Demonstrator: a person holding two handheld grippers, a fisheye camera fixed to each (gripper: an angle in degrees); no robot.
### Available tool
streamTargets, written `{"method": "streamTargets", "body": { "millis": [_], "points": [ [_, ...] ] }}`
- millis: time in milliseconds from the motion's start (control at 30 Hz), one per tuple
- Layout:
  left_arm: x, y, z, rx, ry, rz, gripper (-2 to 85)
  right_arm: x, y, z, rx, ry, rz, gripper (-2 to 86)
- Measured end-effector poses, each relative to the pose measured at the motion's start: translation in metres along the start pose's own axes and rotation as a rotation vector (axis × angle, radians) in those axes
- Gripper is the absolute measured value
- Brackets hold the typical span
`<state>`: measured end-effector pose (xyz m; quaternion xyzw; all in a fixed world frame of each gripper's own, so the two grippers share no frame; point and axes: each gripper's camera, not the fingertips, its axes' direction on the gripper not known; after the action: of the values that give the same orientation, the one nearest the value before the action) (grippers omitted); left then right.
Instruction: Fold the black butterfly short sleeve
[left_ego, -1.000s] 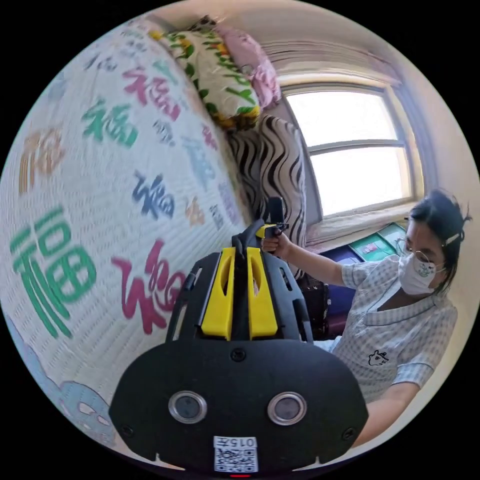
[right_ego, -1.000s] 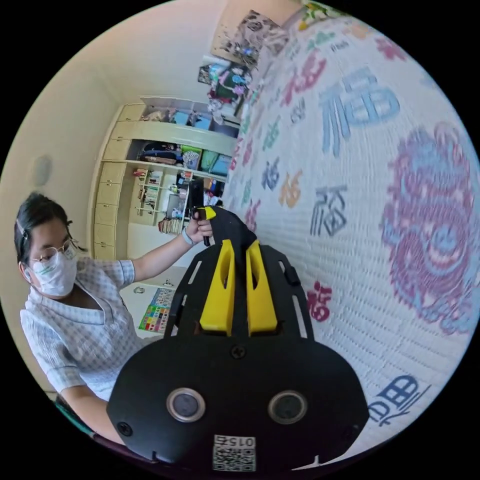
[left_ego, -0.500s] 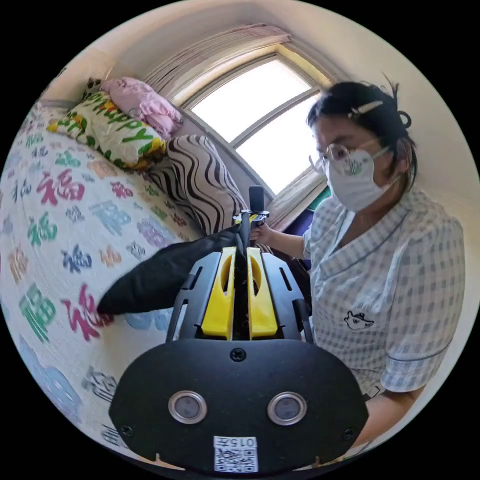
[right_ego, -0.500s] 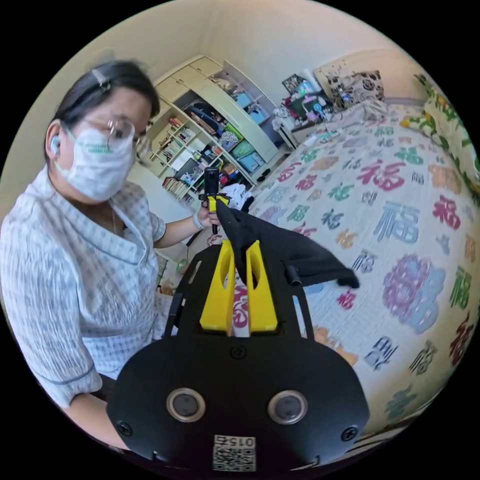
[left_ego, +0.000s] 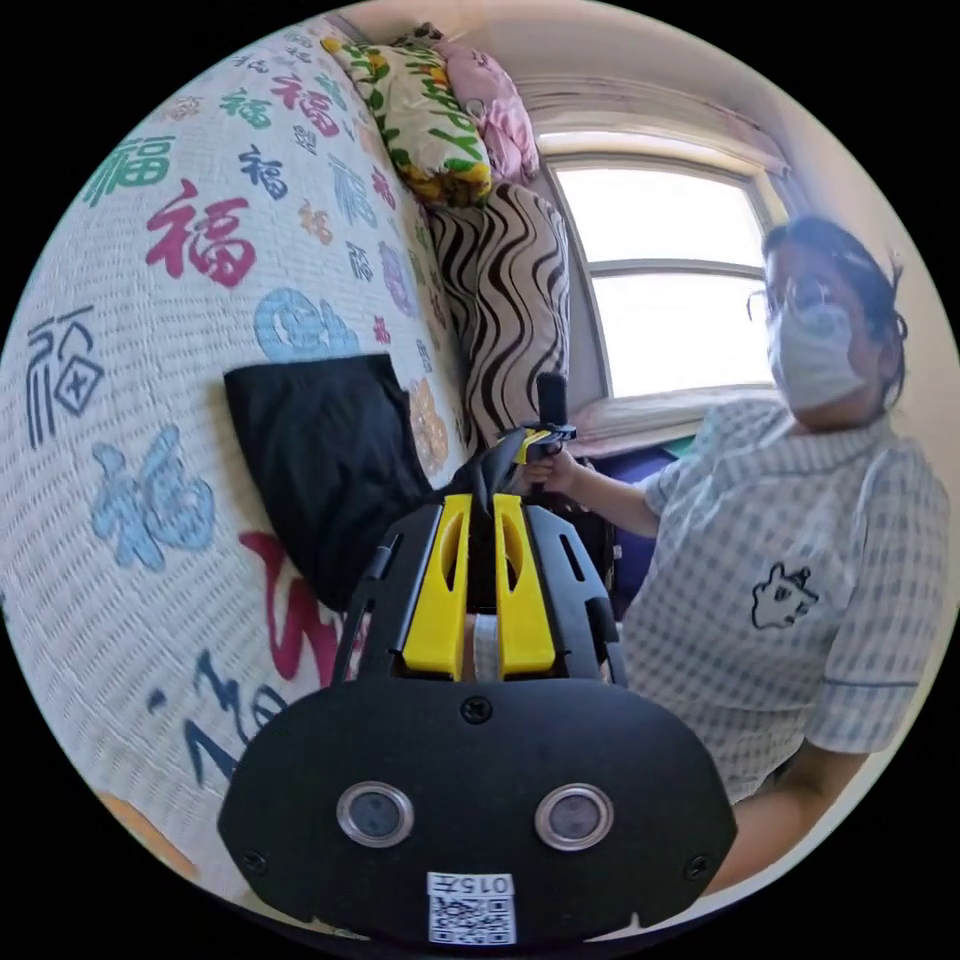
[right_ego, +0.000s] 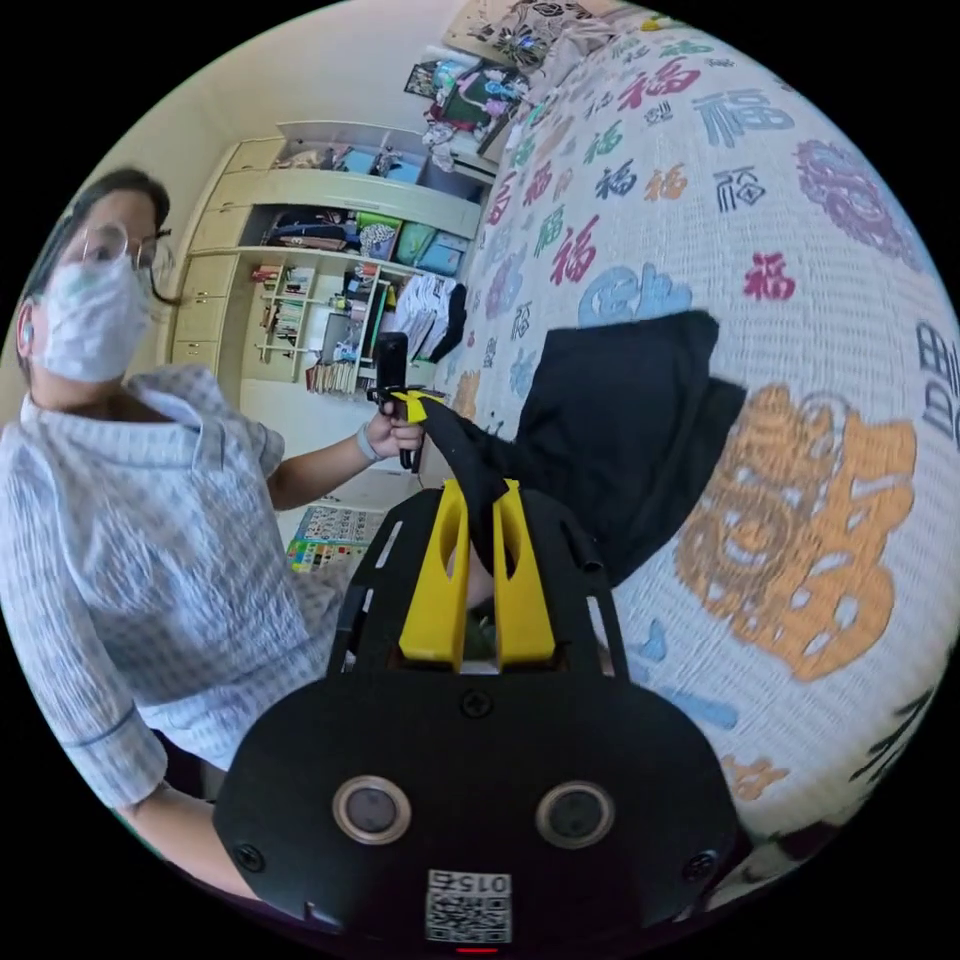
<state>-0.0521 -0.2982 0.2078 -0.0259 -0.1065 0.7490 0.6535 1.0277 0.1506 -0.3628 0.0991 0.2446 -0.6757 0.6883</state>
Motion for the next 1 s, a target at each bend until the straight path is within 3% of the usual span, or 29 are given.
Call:
{"method": "streamTargets", "body": {
  "millis": [167, 333, 467, 667, 800, 1000],
  "points": [
    [-0.054, -0.064, -0.018, 0.065, -0.004, -0.071, 3.7, 0.068, -0.073, -0.013, 0.025, 0.014, 0.019, 4.2],
    [-0.107, -0.082, -0.016, 0.042, -0.003, -0.227, 4.9, 0.148, -0.103, 0.003, -0.068, 0.005, 0.156, 5.0],
    [-0.088, -0.070, -0.032, 0.083, -0.037, -0.206, 5.6, 0.168, -0.079, -0.012, 0.057, -0.040, 0.203, 4.5],
    [-0.013, -0.034, -0.059, 0.105, -0.231, -0.148, 7.0, 0.150, -0.028, -0.043, 0.284, 0.074, 0.187, 2.2],
    [0.025, -0.032, -0.024, 0.058, -0.271, -0.087, 7.6, 0.138, -0.042, 0.009, 0.144, 0.142, 0.069, 0.8],
    [0.022, -0.016, -0.007, 0.036, -0.343, -0.136, 1.5, 0.188, -0.039, 0.078, -0.036, 0.253, 0.113, -0.4]
  ]
}}
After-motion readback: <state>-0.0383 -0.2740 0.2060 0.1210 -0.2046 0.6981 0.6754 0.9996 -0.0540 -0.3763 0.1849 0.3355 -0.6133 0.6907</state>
